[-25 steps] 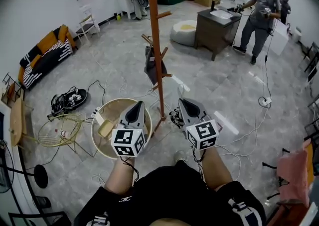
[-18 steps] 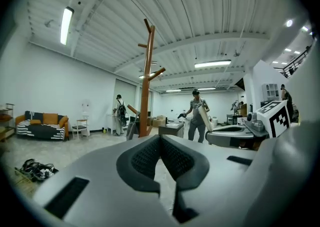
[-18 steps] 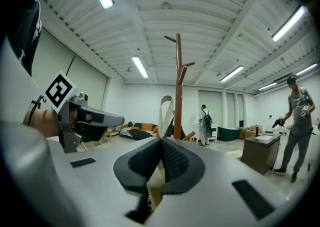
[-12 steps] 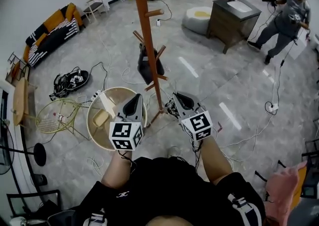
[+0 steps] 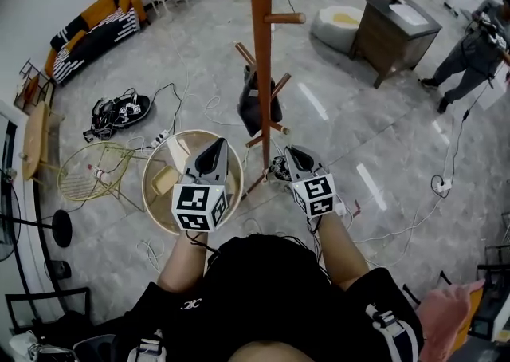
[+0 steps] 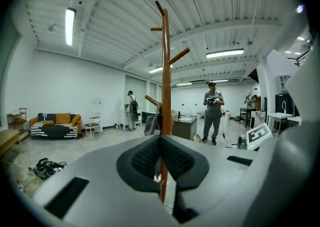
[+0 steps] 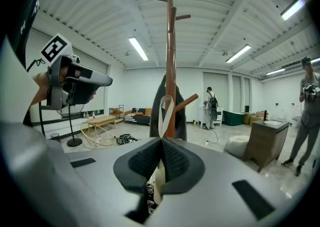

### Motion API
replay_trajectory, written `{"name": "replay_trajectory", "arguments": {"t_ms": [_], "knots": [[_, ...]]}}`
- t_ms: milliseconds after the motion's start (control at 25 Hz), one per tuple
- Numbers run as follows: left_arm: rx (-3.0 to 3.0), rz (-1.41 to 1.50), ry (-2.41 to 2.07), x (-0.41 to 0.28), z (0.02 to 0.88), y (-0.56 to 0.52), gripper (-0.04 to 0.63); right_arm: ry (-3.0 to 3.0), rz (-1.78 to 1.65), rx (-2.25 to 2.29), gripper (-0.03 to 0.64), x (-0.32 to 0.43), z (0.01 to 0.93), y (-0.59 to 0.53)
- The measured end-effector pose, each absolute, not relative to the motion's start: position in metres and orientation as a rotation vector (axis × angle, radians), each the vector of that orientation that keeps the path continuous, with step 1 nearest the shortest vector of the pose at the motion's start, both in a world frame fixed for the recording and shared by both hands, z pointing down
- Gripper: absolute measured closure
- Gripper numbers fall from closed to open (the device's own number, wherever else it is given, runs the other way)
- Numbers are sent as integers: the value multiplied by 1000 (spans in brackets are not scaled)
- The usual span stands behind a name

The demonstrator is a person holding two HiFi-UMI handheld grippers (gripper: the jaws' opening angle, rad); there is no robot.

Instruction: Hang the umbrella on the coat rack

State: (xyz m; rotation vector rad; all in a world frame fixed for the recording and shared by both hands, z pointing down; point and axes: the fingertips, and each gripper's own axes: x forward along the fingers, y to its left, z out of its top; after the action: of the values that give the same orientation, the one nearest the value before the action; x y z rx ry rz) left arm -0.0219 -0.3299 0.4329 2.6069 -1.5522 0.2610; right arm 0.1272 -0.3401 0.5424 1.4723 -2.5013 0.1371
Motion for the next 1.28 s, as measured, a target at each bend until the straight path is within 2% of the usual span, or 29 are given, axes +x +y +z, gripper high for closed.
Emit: {"name": "replay_trajectory", "arguments": {"t_ms": [720, 1280], "knots": [[2595, 280, -1518, -24, 455, -415, 578, -2352, 309, 1433, 601, 137, 625, -403], [2549, 289, -1574, -45, 463, -413, 578, -2358, 416, 1404, 601, 117, 657, -419]]}}
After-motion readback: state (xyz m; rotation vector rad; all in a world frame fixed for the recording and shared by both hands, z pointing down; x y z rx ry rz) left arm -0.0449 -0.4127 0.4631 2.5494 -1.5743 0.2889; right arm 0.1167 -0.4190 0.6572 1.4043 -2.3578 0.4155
